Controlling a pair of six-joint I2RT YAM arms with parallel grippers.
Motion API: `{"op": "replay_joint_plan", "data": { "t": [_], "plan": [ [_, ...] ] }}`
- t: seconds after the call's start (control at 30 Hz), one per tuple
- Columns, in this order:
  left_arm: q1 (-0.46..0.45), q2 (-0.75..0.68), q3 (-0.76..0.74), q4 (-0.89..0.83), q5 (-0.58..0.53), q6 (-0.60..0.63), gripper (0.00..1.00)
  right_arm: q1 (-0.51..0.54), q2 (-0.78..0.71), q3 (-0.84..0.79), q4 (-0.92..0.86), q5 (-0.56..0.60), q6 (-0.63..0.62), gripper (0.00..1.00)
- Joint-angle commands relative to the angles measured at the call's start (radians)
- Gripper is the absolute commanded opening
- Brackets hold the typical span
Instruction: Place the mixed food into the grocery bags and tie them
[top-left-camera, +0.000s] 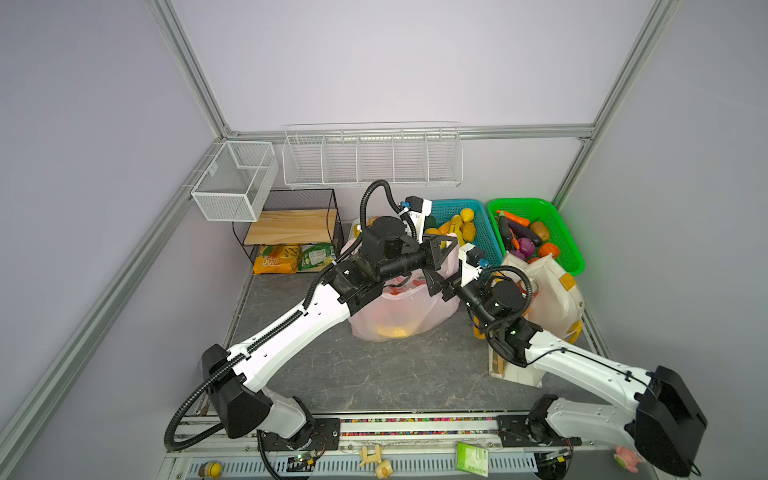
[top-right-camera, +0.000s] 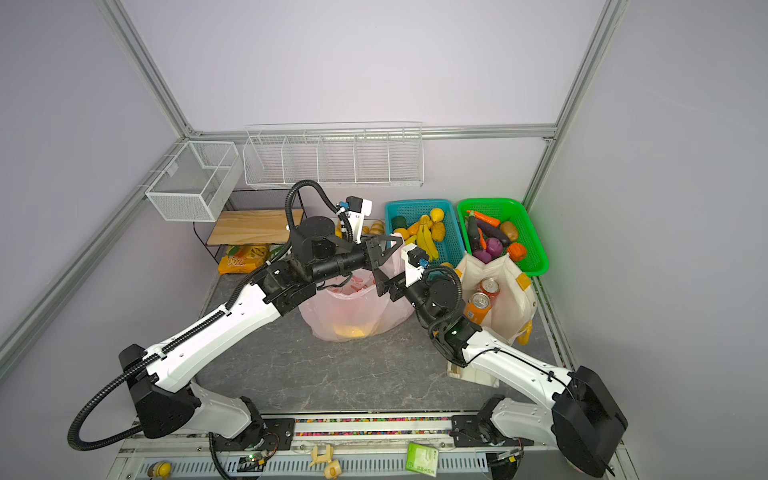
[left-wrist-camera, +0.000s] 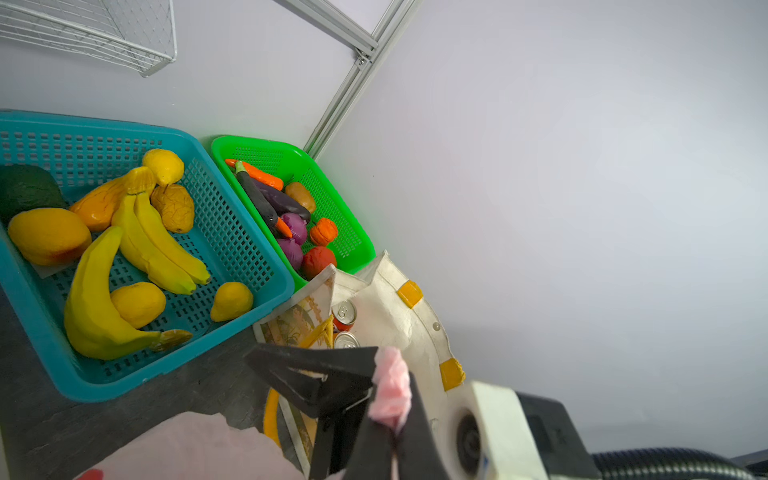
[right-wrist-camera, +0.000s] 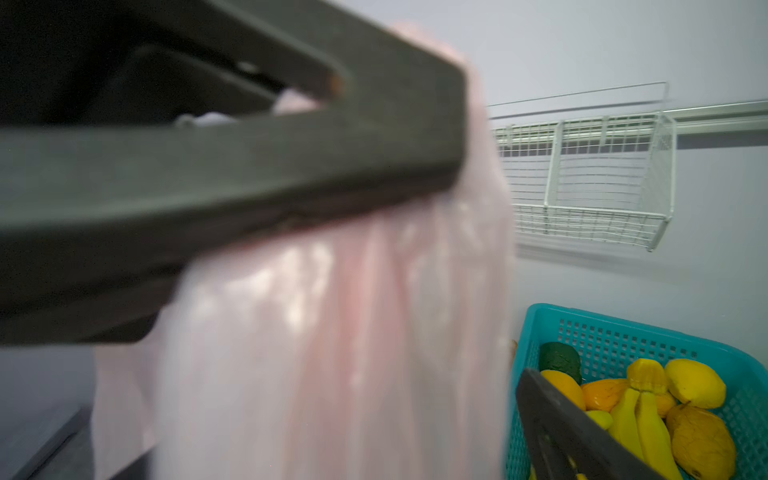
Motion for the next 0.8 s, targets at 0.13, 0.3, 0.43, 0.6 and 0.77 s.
{"op": "replay_joint_plan", "data": {
  "t": [0.13,0.3,0.43,0.6,0.77],
  "plan": [
    [0.054,-0.057,-0.054,0.124,0.030,-0.149,0.00,0.023,0.141,0.036,0.036,0.504,0.125,0.72],
    [0.102,-0.085,-0.089,0.128,0.033,-0.146,0.00,0.033,0.197,-0.057,0.059,0.503,0.115,0.65],
    [0.123,-0.084,-0.090,0.105,0.033,-0.116,0.00,0.044,0.162,-0.070,0.003,0.483,0.077,0.62],
    [0.125,-0.078,-0.080,0.091,0.048,-0.090,0.00,0.042,0.137,-0.030,-0.051,0.427,0.035,0.67],
    [0.125,-0.075,-0.086,0.093,0.062,-0.096,0.00,0.035,0.106,0.041,-0.112,0.311,0.012,0.88]
  ]
}}
